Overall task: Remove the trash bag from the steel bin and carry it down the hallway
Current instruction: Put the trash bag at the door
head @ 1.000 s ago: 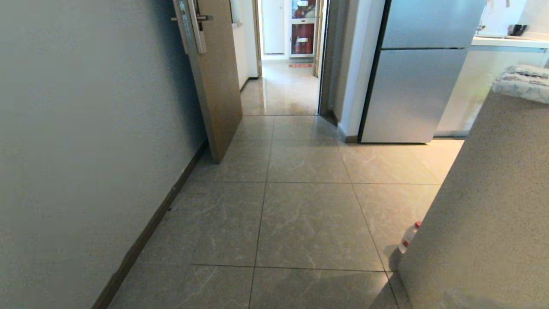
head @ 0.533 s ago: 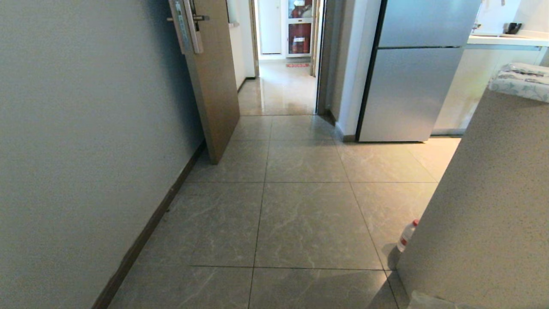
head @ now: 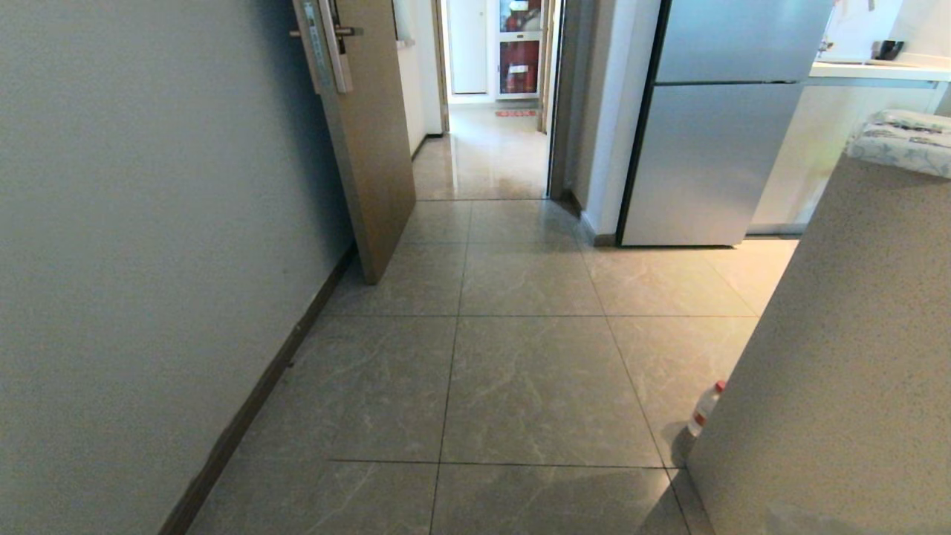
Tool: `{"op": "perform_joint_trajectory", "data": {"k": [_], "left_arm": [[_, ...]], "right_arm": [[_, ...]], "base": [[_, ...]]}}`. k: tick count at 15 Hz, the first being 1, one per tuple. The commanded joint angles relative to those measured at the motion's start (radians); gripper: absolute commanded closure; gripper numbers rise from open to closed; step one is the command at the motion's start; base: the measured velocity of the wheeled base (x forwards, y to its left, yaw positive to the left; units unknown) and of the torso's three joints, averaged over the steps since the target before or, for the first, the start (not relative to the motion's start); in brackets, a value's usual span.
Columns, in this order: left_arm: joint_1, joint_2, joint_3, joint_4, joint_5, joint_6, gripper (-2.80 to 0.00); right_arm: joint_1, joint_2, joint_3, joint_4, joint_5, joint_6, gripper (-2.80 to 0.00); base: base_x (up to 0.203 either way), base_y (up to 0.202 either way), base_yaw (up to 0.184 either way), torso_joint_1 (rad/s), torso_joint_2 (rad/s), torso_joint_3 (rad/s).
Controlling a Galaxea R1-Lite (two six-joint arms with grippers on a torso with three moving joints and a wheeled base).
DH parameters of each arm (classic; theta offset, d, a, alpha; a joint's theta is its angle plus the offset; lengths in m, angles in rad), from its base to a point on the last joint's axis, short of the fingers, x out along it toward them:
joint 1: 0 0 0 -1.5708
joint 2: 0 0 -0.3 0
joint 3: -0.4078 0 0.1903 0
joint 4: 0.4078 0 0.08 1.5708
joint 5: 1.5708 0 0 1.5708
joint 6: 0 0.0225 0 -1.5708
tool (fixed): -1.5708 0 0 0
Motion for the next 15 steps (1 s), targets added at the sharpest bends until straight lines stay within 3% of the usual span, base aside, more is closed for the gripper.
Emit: {"op": "perform_joint_trajectory", "data": {"k": [1,5,15], "left_arm": [[0.000,0.000,0.000,0.000,0.001,-0.001,0.00],[0.000,0.000,0.000,0.000,0.001,-0.002,0.00],[0.000,0.000,0.000,0.000,0.001,-0.004,0.00]], "right_arm": [[0.000,0.000,0.000,0.000,0.000,0.000,0.00],[-0.001,0.002,0.000,0.000,0.000,0.000,0.00],[-0.001,0.002,0.000,0.000,0.000,0.000,0.00]], "base": [[0.000,0.000,0.000,0.000,0.00,0.000],[0.052,0.000,-0.001,0.001,0.00,0.000],[0.192,0.000,0.000,0.003,0.00,0.002]]}}
